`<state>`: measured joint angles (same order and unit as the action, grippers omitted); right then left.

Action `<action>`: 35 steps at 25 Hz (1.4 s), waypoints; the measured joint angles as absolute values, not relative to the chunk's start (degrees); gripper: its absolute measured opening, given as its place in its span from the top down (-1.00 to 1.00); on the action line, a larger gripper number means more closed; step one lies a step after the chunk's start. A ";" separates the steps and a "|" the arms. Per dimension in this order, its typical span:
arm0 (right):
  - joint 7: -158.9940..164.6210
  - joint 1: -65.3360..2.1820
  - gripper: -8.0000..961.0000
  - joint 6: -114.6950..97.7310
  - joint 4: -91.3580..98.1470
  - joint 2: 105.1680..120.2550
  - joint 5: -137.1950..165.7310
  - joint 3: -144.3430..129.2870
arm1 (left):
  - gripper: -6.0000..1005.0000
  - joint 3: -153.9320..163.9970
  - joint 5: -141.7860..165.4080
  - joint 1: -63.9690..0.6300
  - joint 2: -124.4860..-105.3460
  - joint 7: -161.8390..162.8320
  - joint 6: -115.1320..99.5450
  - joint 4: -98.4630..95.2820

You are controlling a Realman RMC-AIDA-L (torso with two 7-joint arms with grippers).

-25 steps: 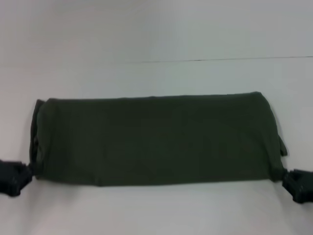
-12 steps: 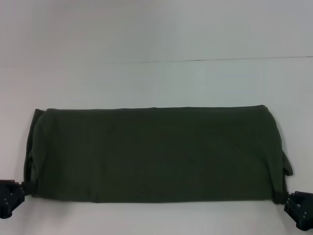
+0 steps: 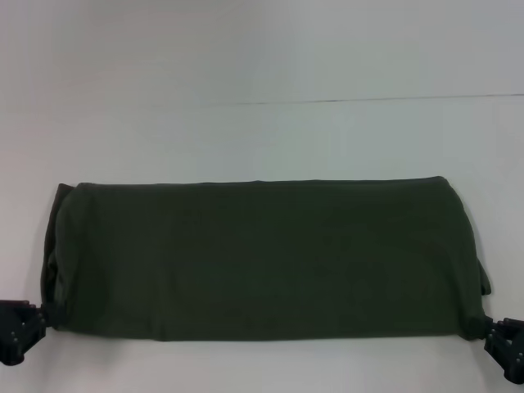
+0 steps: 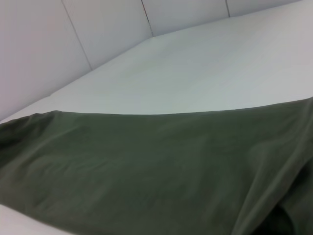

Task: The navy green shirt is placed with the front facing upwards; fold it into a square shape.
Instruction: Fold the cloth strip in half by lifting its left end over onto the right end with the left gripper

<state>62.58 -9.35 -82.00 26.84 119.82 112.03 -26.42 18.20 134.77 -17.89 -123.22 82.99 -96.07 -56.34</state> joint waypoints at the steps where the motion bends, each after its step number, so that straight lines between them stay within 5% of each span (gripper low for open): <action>1: 62.63 -9.39 0.92 -82.02 26.84 119.78 112.09 -26.38 | 0.95 18.19 134.74 -17.90 -123.22 83.05 -96.10 -56.31; 12: 62.52 -9.62 0.76 -85.15 28.11 119.42 112.03 -23.10 | 0.81 15.67 134.52 -18.32 -122.73 83.62 -97.95 -56.23; 15: 62.51 -9.59 0.35 -85.50 28.98 119.52 112.02 -22.38 | 0.73 13.86 134.35 -18.70 -122.48 83.62 -98.17 -56.21; 25: 62.14 -10.35 -0.62 -87.70 30.44 119.46 111.86 -12.40 | -0.06 7.64 125.85 -20.57 -121.68 88.84 -94.62 -56.19; 32: 59.36 -15.60 -0.62 -90.29 30.44 119.28 112.21 -14.93 | -0.43 10.74 125.65 -24.81 -119.70 102.87 -86.61 -54.11; 35: 59.03 -17.74 -0.62 -89.71 30.23 119.49 112.24 -19.04 | -0.43 14.19 126.90 -25.82 -119.55 107.66 -83.95 -54.11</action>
<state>59.03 -17.74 -89.71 30.23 119.49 112.24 -19.04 14.19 126.90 -25.82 -119.55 107.66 -83.95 -54.11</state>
